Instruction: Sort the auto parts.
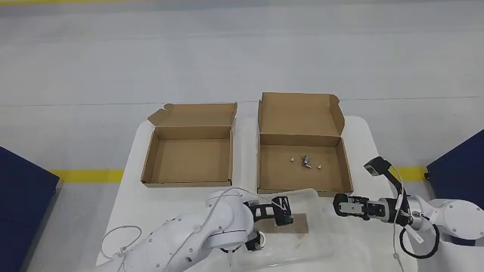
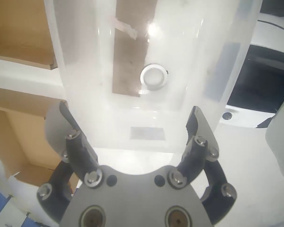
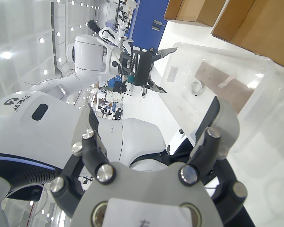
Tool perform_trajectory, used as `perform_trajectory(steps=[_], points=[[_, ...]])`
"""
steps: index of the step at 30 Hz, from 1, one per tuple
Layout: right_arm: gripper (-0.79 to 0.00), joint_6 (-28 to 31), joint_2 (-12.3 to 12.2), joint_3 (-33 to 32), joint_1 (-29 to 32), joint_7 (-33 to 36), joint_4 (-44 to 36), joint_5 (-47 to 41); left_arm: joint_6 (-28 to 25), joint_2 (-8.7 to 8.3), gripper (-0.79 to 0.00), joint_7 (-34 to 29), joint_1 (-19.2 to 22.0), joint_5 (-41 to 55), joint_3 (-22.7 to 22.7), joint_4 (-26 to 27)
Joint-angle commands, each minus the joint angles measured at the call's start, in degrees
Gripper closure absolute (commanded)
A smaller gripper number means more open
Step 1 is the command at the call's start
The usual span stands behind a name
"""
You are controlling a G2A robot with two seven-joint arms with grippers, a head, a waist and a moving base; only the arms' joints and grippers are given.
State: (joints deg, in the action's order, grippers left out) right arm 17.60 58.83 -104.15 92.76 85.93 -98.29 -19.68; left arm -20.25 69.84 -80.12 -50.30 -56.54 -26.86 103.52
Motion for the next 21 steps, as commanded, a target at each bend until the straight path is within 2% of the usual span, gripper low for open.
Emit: perform_trajectory(steps=[1,7,13,15,21], points=[[-0.785,0.0,0.0,0.0,0.0,0.0,0.0,-0.01,-0.41,0.31,-0.785,-0.17,0.17,0.18,0.68,-0.68],[-0.785,0.0,0.0,0.0,0.0,0.0,0.0,-0.01,0.74,1.4,-0.785,-1.52,1.61,-0.77,2.02,-2.17],[-0.785,0.0,0.0,0.0,0.0,0.0,0.0,-0.01,0.74,1.4,-0.785,-1.52,1.61,-0.77,2.02,-2.17],[-0.785,0.0,0.0,0.0,0.0,0.0,0.0,-0.01,0.67,1.42,-0.785,-0.01,1.13,-2.18,2.35,-3.08],[-0.785,0.0,0.0,0.0,0.0,0.0,0.0,-0.01,0.34,2.61,-0.785,-1.11,2.05,-2.62,4.01,-6.56]])
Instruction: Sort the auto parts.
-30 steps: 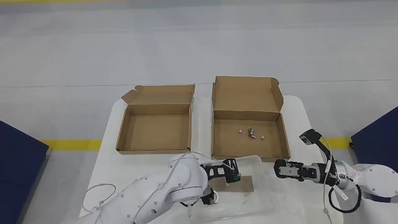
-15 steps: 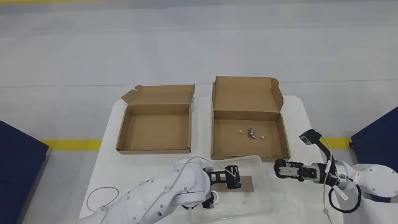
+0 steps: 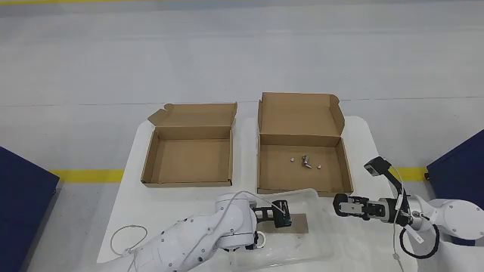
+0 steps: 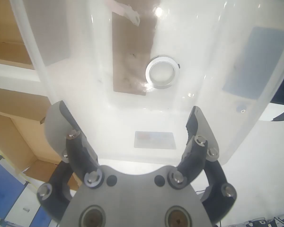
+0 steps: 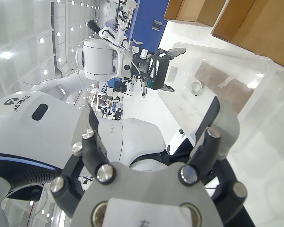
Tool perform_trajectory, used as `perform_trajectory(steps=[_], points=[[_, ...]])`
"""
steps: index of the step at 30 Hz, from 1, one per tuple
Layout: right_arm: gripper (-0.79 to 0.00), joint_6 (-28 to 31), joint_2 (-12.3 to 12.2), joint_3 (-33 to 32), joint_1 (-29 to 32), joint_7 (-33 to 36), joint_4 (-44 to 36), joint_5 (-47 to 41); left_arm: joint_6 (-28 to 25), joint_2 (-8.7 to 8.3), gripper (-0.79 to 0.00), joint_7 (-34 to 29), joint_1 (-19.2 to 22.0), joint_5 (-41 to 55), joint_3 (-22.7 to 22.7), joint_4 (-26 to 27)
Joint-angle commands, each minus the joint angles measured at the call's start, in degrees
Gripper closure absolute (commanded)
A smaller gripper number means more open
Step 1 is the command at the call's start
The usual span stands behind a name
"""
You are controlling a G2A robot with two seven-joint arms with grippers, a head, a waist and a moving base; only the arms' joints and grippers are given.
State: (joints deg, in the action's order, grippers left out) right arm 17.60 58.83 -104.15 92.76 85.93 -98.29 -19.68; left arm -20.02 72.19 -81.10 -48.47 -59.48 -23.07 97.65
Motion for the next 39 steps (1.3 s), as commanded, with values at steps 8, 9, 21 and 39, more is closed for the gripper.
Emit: perform_trajectory(steps=[8,9,21,39], points=[[-0.785,0.0,0.0,0.0,0.0,0.0,0.0,-0.01,0.46,0.97,-0.785,-0.02,1.13,-1.01,0.87,-1.19],[-0.785,0.0,0.0,0.0,0.0,0.0,0.0,-0.01,0.46,0.97,-0.785,-0.02,1.13,-1.01,0.87,-1.19],[-0.785,0.0,0.0,0.0,0.0,0.0,0.0,-0.01,-1.39,2.61,-0.785,0.11,1.85,-1.73,2.76,-5.5],[-0.785,0.0,0.0,0.0,0.0,0.0,0.0,-0.01,-3.67,4.31,-0.545,2.37,1.62,-1.45,4.09,-8.19]])
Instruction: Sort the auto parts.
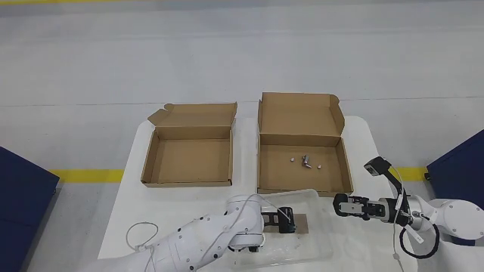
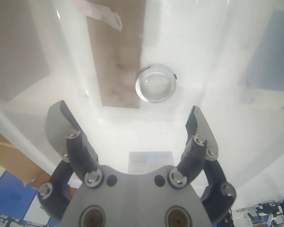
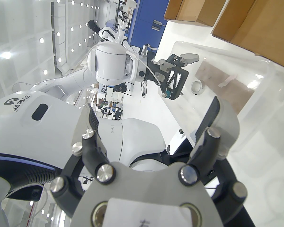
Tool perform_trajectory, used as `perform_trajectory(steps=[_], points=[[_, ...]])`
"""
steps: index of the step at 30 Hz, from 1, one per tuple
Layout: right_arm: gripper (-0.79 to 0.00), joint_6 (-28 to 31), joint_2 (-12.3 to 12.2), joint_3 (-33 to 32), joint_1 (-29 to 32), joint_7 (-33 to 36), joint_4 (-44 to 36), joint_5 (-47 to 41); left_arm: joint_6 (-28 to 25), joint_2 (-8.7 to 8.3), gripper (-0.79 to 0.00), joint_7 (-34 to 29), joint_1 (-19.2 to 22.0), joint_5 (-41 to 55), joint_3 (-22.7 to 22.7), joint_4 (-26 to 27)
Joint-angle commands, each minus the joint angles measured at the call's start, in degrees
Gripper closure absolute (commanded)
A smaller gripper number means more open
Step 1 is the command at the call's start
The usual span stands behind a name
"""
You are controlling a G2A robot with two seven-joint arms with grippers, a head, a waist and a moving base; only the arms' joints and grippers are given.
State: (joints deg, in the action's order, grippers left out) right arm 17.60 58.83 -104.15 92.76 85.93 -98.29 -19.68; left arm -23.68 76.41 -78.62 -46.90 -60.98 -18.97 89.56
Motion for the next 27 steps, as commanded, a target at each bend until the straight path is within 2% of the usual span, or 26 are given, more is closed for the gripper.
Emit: perform_trajectory(steps=[1,3,6,15,18,21,27], points=[[-0.785,0.0,0.0,0.0,0.0,0.0,0.0,-0.01,0.07,0.19,-0.511,-0.19,0.08,0.16,-0.06,-0.08],[-0.785,0.0,0.0,0.0,0.0,0.0,0.0,-0.01,0.11,0.34,-0.388,-0.35,0.08,0.22,-0.11,-0.13],[-0.785,0.0,0.0,0.0,0.0,0.0,0.0,-0.01,0.17,0.52,-0.32,-0.35,-0.02,0.32,-0.23,-0.31],[-0.785,0.0,0.0,0.0,0.0,0.0,0.0,-0.01,-0.12,0.87,-0.259,0.5,-0.56,0.02,-0.57,-1.57],[-0.785,0.0,0.0,0.0,0.0,0.0,0.0,-0.01,-0.39,1.05,-0.262,0.49,-0.67,-0.03,-0.48,-1.77],[-0.785,0.0,0.0,0.0,0.0,0.0,0.0,-0.01,-0.31,1.29,-0.299,0.59,-0.74,0.55,-0.63,-2.3],[-0.785,0.0,0.0,0.0,0.0,0.0,0.0,-0.01,-0.89,1.77,-0.24,0.99,-0.61,0.87,-0.63,-3.23]])
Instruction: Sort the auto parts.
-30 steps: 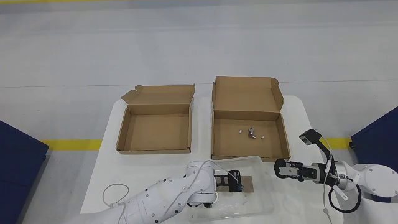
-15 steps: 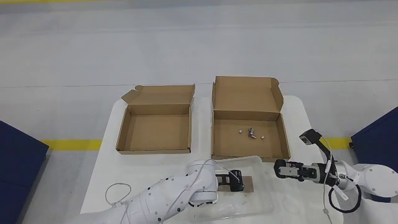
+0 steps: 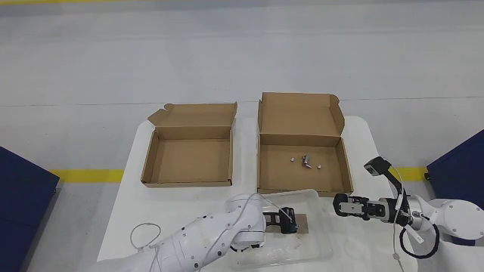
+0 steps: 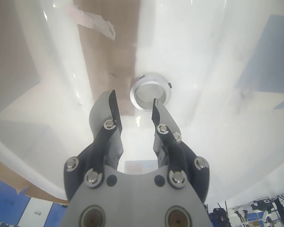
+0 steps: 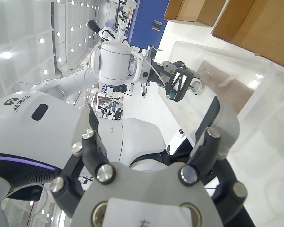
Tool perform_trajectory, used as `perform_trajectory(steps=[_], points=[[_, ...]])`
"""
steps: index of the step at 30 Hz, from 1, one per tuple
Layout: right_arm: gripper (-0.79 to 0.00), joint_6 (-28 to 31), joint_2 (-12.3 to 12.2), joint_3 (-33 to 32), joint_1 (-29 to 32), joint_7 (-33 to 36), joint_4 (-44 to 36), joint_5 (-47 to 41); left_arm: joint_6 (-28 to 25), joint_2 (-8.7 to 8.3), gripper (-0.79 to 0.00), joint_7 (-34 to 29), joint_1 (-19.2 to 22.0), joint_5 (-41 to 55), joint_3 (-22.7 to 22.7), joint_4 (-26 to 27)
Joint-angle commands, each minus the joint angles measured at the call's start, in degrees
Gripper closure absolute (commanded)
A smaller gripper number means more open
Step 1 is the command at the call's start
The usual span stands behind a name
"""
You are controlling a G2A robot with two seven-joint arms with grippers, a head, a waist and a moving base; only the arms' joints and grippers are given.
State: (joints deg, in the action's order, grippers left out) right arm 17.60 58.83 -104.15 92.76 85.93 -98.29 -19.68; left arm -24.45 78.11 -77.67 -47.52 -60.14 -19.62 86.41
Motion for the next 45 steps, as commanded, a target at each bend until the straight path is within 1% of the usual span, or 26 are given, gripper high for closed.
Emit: perform_trajectory(steps=[1,3,6,7,23,30,38,45], points=[[-0.785,0.0,0.0,0.0,0.0,0.0,0.0,-0.01,-0.23,0.14,-0.237,0.01,0.07,-0.1,0.08,-0.19],[-0.785,0.0,0.0,0.0,0.0,0.0,0.0,-0.01,-0.38,0.32,-0.219,-0.28,0.13,-0.19,0.25,-0.55],[-0.785,0.0,0.0,0.0,0.0,0.0,0.0,-0.01,-0.52,0.65,-0.16,-0.66,0.32,0.01,0.38,-1.08],[-0.785,0.0,0.0,0.0,0.0,0.0,0.0,-0.01,-0.52,0.74,-0.157,-0.76,0.39,0.1,0.38,-1.22],[-0.785,0.0,0.0,0.0,0.0,0.0,0.0,-0.01,-1.8,1.79,-0.179,-0.18,0.47,0.17,0.7,-3.21],[-0.785,0.0,0.0,0.0,0.0,0.0,0.0,-0.01,-2.36,2.28,-0.2,0.2,0.84,0.24,0.91,-4.37],[-0.785,0.0,0.0,0.0,0.0,0.0,0.0,-0.01,-2.22,2.49,-0.225,0.07,0.96,-0.38,0.79,-4.33],[-0.785,0.0,0.0,0.0,0.0,0.0,0.0,-0.01,-2.37,2.69,-0.219,0.22,1.05,-0.5,1.16,-5.14]])
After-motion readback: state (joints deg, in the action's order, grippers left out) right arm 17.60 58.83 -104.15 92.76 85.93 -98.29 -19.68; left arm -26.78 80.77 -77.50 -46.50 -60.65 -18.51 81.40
